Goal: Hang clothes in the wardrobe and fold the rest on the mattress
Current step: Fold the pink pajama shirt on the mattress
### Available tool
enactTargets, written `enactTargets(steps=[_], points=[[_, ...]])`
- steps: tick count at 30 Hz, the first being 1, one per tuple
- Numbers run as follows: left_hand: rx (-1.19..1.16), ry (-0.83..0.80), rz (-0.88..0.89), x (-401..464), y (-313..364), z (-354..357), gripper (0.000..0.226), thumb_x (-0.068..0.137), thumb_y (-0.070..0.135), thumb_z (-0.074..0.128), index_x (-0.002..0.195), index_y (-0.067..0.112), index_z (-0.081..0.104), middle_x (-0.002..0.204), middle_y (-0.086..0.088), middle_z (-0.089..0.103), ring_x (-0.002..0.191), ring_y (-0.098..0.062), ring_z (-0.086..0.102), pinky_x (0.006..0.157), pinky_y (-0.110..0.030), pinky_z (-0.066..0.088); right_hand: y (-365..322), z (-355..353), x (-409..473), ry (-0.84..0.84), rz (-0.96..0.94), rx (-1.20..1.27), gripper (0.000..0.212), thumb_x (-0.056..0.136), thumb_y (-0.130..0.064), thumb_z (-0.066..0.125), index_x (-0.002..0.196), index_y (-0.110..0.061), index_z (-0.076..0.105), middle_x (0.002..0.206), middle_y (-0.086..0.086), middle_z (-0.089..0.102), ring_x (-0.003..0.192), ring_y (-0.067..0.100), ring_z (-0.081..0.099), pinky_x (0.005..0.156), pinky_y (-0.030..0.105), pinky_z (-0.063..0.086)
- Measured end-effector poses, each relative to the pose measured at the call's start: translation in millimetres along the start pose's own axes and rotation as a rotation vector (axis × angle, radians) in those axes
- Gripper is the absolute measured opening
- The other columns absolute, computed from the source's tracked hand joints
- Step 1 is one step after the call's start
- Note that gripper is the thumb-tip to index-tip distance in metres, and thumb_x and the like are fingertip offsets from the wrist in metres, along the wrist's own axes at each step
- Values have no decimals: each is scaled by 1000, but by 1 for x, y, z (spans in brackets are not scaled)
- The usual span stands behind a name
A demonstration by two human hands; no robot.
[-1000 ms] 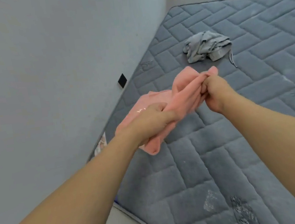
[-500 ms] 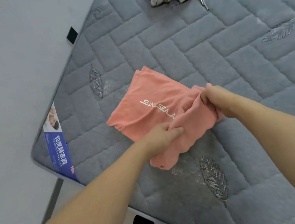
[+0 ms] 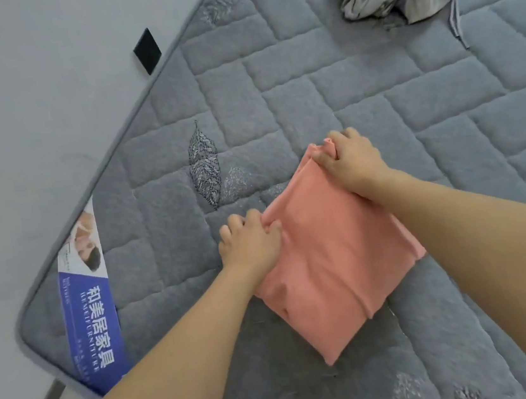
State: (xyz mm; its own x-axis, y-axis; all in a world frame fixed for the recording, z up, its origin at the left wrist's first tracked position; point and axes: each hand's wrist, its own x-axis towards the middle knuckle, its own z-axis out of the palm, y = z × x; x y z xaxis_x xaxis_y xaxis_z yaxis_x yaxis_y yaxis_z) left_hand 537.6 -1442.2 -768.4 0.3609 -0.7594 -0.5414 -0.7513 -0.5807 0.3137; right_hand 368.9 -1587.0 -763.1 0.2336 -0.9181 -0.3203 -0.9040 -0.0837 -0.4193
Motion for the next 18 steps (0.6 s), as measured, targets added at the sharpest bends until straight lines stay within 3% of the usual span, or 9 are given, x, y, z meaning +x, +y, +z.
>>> enactTargets(steps=[5,8,9,11,14,16,18], points=[[-42,-4,13,5,-2,3,43,93,43,50,121,11,43,132,-13,43,126,-35,35,103,-45,33,0,28,11,55,76,29,49,93,-60,46,119,-19,48,129,12,50,118,39,48,97,51,38],[-150,-236,-39,6,-2,-7,50,80,35,53,119,5,49,125,-17,56,117,-36,52,84,-39,41,-3,18,12,-112,52,168,60,82,-64,58,125,-25,46,120,2,57,110,27,54,95,44,43],[-246,-334,-59,4,-2,-11,51,77,36,52,116,3,56,121,-18,62,107,-34,59,78,-36,44,-3,15,12,-186,32,179,51,79,-63,62,112,-26,51,107,-3,59,100,23,55,88,40,45],[-340,-439,-59,0,-2,-19,49,72,41,49,105,9,65,108,-11,69,94,-25,64,80,-37,53,-4,9,10,-281,28,229,40,76,-57,71,81,-22,53,82,-9,62,80,16,58,70,32,47],[-360,-455,-19,-11,-3,-25,43,65,40,45,92,10,59,94,-1,65,85,-22,60,77,-43,52,-9,1,1,-321,68,477,24,72,-44,78,79,-23,68,68,-12,70,61,3,66,50,18,49],[-391,-475,-33,-21,-9,-31,35,65,31,45,92,12,57,86,-1,62,77,-23,58,70,-44,54,-18,-4,-8,-336,83,706,24,70,-34,77,84,-16,69,72,-7,73,63,6,69,53,18,52],[-422,-467,-112,-30,-18,-45,23,66,21,42,85,21,54,73,1,58,60,-19,55,50,-30,51,-35,-11,-15,-317,65,750,33,69,-30,77,91,-10,64,81,3,71,71,15,69,64,28,55]])
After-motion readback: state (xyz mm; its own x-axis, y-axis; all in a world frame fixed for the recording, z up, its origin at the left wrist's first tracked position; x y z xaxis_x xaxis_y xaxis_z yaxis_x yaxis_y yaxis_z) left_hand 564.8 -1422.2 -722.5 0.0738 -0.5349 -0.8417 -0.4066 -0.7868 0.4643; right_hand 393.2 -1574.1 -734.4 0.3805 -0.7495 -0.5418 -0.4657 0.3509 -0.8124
